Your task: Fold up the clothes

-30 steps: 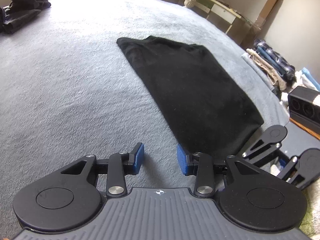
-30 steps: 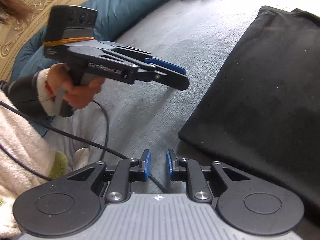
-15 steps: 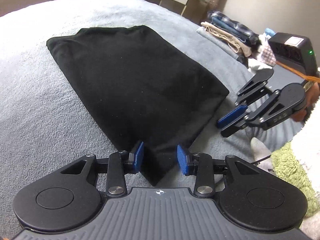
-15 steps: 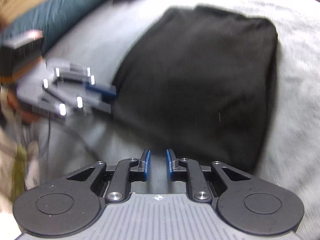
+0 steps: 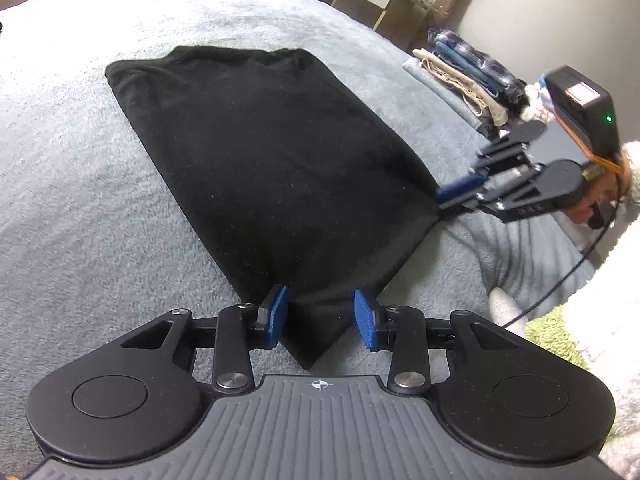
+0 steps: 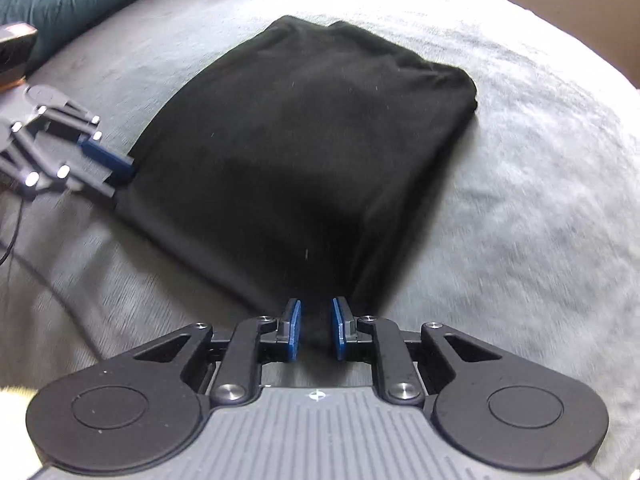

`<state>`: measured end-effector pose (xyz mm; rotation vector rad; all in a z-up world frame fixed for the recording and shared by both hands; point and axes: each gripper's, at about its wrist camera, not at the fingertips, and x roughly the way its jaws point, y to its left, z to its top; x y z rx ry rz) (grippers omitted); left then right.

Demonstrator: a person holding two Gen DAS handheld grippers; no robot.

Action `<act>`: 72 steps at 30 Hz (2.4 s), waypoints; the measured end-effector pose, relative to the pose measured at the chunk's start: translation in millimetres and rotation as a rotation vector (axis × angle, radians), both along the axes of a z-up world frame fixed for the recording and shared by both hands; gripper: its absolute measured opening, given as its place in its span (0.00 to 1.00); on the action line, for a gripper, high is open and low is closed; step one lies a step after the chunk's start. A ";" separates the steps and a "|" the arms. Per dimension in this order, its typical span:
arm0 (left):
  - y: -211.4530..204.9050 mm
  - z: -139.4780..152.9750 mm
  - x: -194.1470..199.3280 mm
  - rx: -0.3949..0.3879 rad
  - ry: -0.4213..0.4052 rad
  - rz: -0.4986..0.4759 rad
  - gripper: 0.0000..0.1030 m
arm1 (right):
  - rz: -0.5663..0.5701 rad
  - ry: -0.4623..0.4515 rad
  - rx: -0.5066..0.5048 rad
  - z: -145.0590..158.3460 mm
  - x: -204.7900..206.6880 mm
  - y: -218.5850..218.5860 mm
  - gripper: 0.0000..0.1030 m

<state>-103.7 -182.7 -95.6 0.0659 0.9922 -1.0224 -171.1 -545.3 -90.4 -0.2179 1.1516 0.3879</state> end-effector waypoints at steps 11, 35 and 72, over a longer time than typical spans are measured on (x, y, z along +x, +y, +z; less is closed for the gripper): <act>-39.2 13.3 22.3 0.044 -0.030 0.049 0.40 | -0.137 -0.254 0.098 18.0 27.7 -6.2 0.18; -44.4 5.2 18.4 0.136 0.014 0.172 0.46 | -0.375 -0.288 0.230 16.4 48.3 -26.8 0.18; -6.8 34.4 8.9 -0.146 0.124 0.063 0.51 | -0.446 -0.319 0.198 14.1 53.0 -25.9 0.20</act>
